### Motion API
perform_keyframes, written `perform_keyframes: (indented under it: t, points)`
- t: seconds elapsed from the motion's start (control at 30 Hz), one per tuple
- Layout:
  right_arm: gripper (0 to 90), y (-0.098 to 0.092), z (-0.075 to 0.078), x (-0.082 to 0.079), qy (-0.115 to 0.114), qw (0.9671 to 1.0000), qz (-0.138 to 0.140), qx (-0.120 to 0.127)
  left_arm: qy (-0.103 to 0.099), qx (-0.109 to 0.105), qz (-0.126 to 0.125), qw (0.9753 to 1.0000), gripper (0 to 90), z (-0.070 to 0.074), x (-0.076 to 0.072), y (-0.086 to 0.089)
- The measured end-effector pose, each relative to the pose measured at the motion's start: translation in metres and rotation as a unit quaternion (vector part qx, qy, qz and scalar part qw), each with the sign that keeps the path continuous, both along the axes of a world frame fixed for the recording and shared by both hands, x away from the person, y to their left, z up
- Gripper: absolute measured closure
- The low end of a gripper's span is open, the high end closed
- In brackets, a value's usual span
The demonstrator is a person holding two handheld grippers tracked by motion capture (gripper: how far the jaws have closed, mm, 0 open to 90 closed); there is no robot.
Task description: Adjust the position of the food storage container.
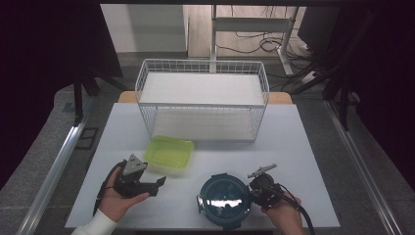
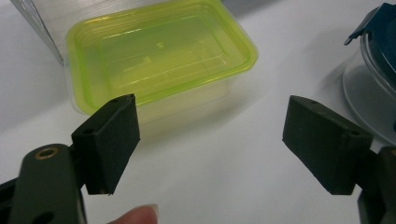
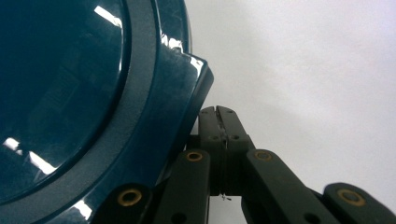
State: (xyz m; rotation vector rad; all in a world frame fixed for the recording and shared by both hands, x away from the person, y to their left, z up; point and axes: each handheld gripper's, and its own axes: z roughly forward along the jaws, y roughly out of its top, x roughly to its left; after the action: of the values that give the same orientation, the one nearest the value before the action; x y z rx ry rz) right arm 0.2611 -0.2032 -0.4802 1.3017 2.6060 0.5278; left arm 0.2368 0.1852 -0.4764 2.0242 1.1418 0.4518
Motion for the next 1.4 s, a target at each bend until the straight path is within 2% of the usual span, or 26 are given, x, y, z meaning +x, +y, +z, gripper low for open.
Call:
perform_keyframes:
  t: [0.13,0.33,0.5,0.6,0.73,0.77,0.8,0.97,1.2,1.4]
  points:
    - [87.6,-0.004,0.000,0.002,-0.001,0.9998,0.002,0.019,0.001,-0.001,0.003,1.0000,18.7,0.000,0.000,0.002]
    - [87.7,-0.020,0.009,0.003,-0.029,0.9985,-0.005,0.046,0.001,-0.005,0.004,1.0000,18.7,0.001,-0.002,0.002]
    - [88.2,-0.038,0.015,0.005,-0.051,0.9958,-0.011,0.076,0.004,-0.009,0.005,0.9999,18.7,0.001,-0.003,0.001]
    - [87.2,-0.049,0.016,0.006,-0.052,0.9937,-0.015,0.098,0.007,-0.011,0.004,0.9999,18.7,0.001,-0.003,-0.001]
    - [76.5,-0.060,0.015,0.005,-0.051,0.9909,-0.019,0.123,0.009,-0.011,-0.001,0.9999,18.6,0.000,-0.004,-0.004]
    - [65.9,-0.064,0.014,0.005,-0.055,0.9896,-0.019,0.132,0.009,-0.010,-0.001,0.9999,18.6,0.000,-0.004,-0.004]
    - [65.9,-0.064,0.014,0.005,-0.055,0.9896,-0.019,0.132,0.009,-0.013,0.000,0.9999,18.6,0.000,-0.004,-0.005]
    - [50.1,-0.069,0.015,0.006,-0.061,0.9865,-0.023,0.151,0.010,-0.013,0.000,0.9999,18.6,-0.001,-0.004,-0.006]
    - [38.0,-0.069,0.016,0.006,-0.062,0.9831,-0.021,0.171,0.011,-0.016,-0.002,0.9998,18.6,0.000,-0.005,-0.006]
    - [32.3,-0.071,0.017,0.007,-0.058,0.9792,-0.011,0.194,0.010,-0.030,-0.003,0.9995,18.2,0.000,-0.007,-0.008]
